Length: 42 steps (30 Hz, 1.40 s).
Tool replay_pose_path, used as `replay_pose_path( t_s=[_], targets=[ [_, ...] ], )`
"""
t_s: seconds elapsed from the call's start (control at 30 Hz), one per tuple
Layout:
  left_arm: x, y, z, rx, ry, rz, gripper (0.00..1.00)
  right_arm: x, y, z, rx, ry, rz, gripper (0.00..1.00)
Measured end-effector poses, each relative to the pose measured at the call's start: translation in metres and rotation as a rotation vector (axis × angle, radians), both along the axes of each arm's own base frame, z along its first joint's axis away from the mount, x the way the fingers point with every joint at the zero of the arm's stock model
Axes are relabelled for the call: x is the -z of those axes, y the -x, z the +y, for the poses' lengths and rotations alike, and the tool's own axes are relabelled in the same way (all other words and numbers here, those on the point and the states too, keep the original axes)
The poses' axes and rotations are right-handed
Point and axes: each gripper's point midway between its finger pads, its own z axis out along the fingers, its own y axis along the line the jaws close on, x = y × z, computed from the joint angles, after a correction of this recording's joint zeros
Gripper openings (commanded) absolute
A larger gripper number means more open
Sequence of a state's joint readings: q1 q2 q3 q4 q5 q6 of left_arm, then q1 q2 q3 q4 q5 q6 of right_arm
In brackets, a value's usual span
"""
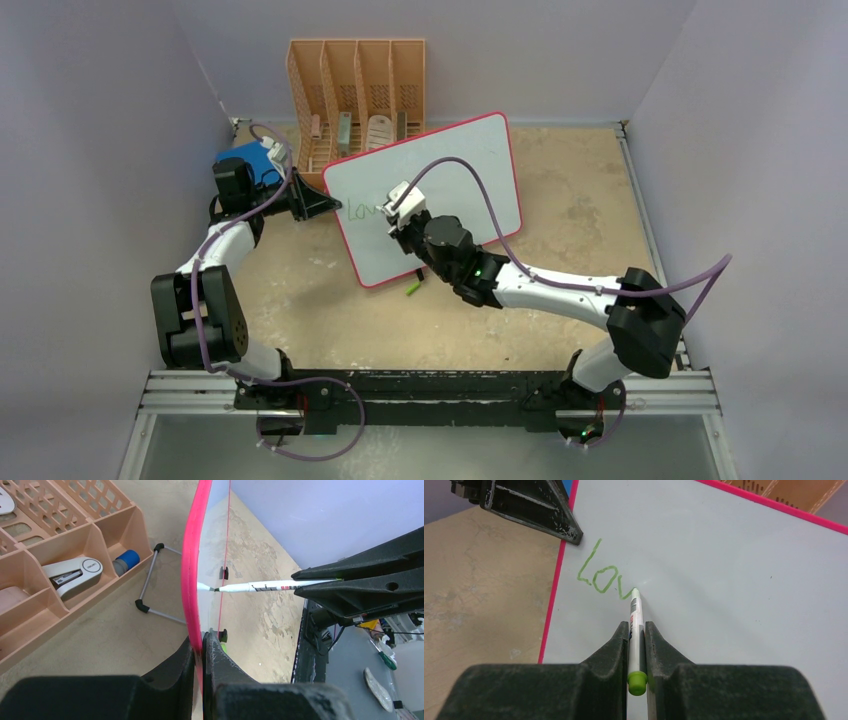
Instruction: Write a sentence on the whiteboard
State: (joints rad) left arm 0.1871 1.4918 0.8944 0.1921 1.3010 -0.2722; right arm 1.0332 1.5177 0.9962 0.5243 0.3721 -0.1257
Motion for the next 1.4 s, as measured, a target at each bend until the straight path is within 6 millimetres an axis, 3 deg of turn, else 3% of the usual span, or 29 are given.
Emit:
replay_pose_path(
  t_s=[0.53, 0.83, 1.07, 1.4],
  targets=[
    [0.0, 0.0, 0.0, 0.0, 0.0, 0.0, 0.0, -0.007, -0.001, 0.001, -0.016, -0.01, -0.009, 0.0],
    [0.0, 0.0, 0.0, 0.0, 0.0, 0.002, 0.0, -0.033, 0.001, -0.012, -0.007, -0.057, -0.038, 0.0],
    [0.0, 0.0, 0.0, 0.0, 0.0, 0.003, 0.0, -0.022, -0.003, -0.018, 0.009, -0.039, -0.022, 0.0],
    [0.0, 0.0, 0.0, 0.0, 0.0, 0.003, 0.0, -0.011, -0.001, -0.012, -0.014, -0.03, 0.0, 0.0]
  ],
)
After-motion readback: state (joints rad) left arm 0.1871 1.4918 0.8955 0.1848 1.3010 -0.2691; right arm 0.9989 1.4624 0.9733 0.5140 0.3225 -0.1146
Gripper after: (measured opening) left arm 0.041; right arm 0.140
